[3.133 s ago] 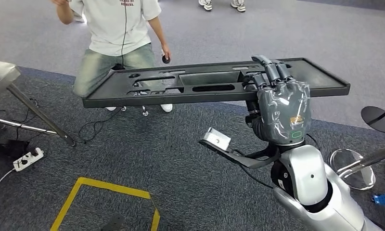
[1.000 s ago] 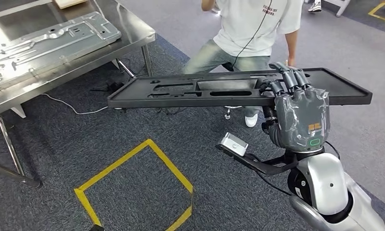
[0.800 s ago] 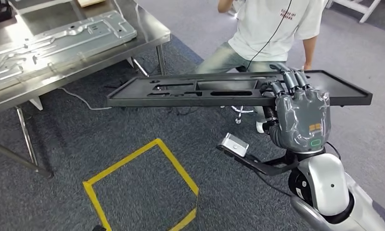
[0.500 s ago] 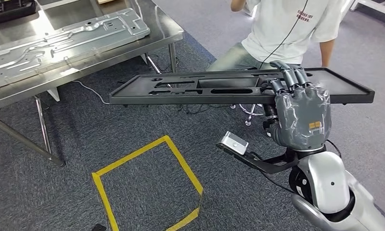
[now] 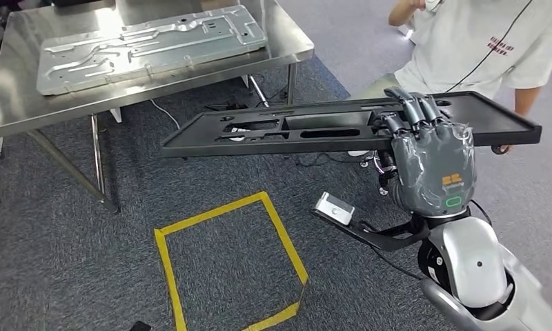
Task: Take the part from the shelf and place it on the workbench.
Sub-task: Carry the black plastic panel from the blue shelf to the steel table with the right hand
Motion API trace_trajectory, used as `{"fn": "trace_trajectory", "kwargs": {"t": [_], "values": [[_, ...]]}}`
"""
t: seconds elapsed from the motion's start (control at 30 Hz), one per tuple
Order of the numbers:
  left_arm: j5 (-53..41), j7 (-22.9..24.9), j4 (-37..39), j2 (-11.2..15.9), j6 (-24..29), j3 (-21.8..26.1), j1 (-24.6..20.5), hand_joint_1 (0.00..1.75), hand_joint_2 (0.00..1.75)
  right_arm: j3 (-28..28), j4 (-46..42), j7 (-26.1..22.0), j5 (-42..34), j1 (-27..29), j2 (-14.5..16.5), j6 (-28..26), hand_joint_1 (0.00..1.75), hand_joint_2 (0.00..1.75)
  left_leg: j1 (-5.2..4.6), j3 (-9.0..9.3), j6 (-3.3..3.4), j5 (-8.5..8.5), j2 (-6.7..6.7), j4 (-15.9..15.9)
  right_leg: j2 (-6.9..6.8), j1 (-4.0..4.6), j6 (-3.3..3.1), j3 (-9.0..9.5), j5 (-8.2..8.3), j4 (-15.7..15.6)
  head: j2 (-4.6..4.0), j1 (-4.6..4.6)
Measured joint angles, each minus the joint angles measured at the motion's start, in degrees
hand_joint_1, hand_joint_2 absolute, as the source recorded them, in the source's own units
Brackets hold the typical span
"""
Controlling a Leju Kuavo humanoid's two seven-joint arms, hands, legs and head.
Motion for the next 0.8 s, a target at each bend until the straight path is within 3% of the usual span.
{"fn": "trace_trajectory", "kwargs": {"t": [0.03,0.07,0.13,0.2,0.27,0.33,0.4,0.47,0.5,0.57,0.6,0.63,0.73,0.8], "values": [[0.1,-0.1,0.0,0.0,-0.2,0.0,0.0,0.0,1.75,0.0,0.0,-0.2,0.0,0.0,-0.1,0.4,1.75,1.75,-0.03,0.01,0.08,-0.06,-0.62,0.1,0.35,-0.03,0.03,-1.45,-0.51,2.5,0.0,0.03],[0.1,-0.2,0.0,0.0,-0.3,0.0,0.0,0.0,1.75,0.0,0.0,-0.3,0.0,0.0,-0.2,0.8,1.75,1.75,-0.04,0.02,0.11,-0.14,-1.23,0.2,0.5,-0.06,0.04,-2.05,-0.02,3.2,0.0,0.03],[0.2,-0.2,0.0,0.0,-0.6,0.0,0.1,0.0,1.75,0.0,-0.1,-0.5,0.0,-0.2,-0.3,1.4,1.75,1.75,0.05,0.07,-0.09,-0.43,-2.58,0.7,1.04,-0.25,0.04,-0.09,3.87,-1.8,0.0,0.06],[0.2,-0.2,0.0,0.0,-0.8,0.0,0.1,0.0,1.75,0.0,-0.3,-0.5,-0.1,-0.5,-0.4,2.0,1.75,1.75,0.11,-0.2,-0.54,-0.83,-3.86,1.4,3.27,-0.61,-0.04,3.08,6.73,-8.8,0.0,0.02],[0.2,-0.3,0.0,0.1,-1.0,0.1,0.0,0.0,1.75,0.0,-0.5,-0.5,-0.2,-0.8,-0.6,2.5,1.75,1.75,0.26,-0.74,-1.11,-0.88,-4.95,1.8,4.71,-0.66,-0.26,4.3,6.88,-11.4,0.0,0.0],[0.2,-0.3,0.0,0.2,-1.2,0.1,0.2,0.0,1.75,0.0,-0.7,-0.5,-0.3,-1.0,-0.8,2.6,1.75,1.75,0.52,-1.11,-1.75,-0.72,-5.79,1.6,3.81,-0.47,-0.85,4.51,7.06,-11.8,0.0,0.01],[0.2,-0.3,0.0,0.3,-1.4,0.1,0.4,0.0,1.75,0.0,-0.8,-0.5,-0.4,-1.4,-0.9,2.7,1.75,1.75,0.46,-1.82,-2.3,-1.58,-3.91,2.9,2.7,-0.47,-1.58,4.96,7.26,-12.4,0.0,-0.16],[0.1,-0.3,0.0,0.3,-1.5,0.1,0.3,0.0,1.75,0.0,-1.1,-0.5,-0.5,-1.7,-1.0,2.7,1.75,1.75,0.38,-4.29,-2.69,-4.2,-0.61,8.0,1.51,-0.38,-2.13,5.42,7.23,-12.8,0.0,-0.4],[0.1,-0.3,0.0,0.3,-1.5,0.1,0.2,0.0,1.75,0.0,-1.1,-0.5,-0.6,-1.8,-1.1,2.7,1.75,1.75,0.47,-6.17,-2.86,-5.77,0.25,11.7,0.86,-0.26,-2.34,5.55,7.12,-12.8,0.0,-0.47],[0.1,-0.3,0.0,0.3,-1.6,0.1,0.2,0.0,1.75,0.0,-1.2,-0.5,-1.0,-1.8,-1.2,2.8,1.75,1.75,0.66,-9.39,-3.1,-7.44,0.71,17.4,-0.31,-0.08,-2.53,5.71,6.88,-12.8,0.0,-0.49],[0.1,-0.3,0.0,0.3,-1.6,0.1,0.2,0.0,1.75,0.0,-1.2,-0.5,-1.2,-1.7,-1.2,2.8,1.75,1.75,0.73,-9.94,-3.17,-7.06,0.72,18.0,-0.71,-0.02,-2.5,5.77,6.74,-12.7,0.0,-0.48],[0.2,-0.3,0.0,0.2,-1.6,0.1,0.3,0.0,1.75,0.0,-1.3,-0.4,-1.6,-1.7,-1.2,2.8,1.75,1.75,0.78,-9.25,-3.18,-5.65,0.74,16.4,-1.04,0.01,-2.42,5.87,6.59,-12.7,0.0,-0.49],[0.2,-0.5,0.0,0.3,-1.8,0.1,0.5,0.0,1.75,0.0,-1.5,0.3,-3.1,-2.1,-1.3,2.9,1.75,1.75,0.69,-3.09,-2.88,-0.61,1.13,4.7,-1.71,0.06,-1.91,6.4,6.11,-12.6,0.0,-0.47],[0.3,-0.7,0.0,0.3,-2.0,0.1,0.5,0.0,1.75,0.0,-1.5,1.0,-4.1,-2.4,-1.6,3.2,1.75,1.75,0.33,-1.41,-2.33,-0.27,1.28,1.6,-1.91,0.13,-1.33,6.55,6.0,-12.8,0.0,-0.43]]}}
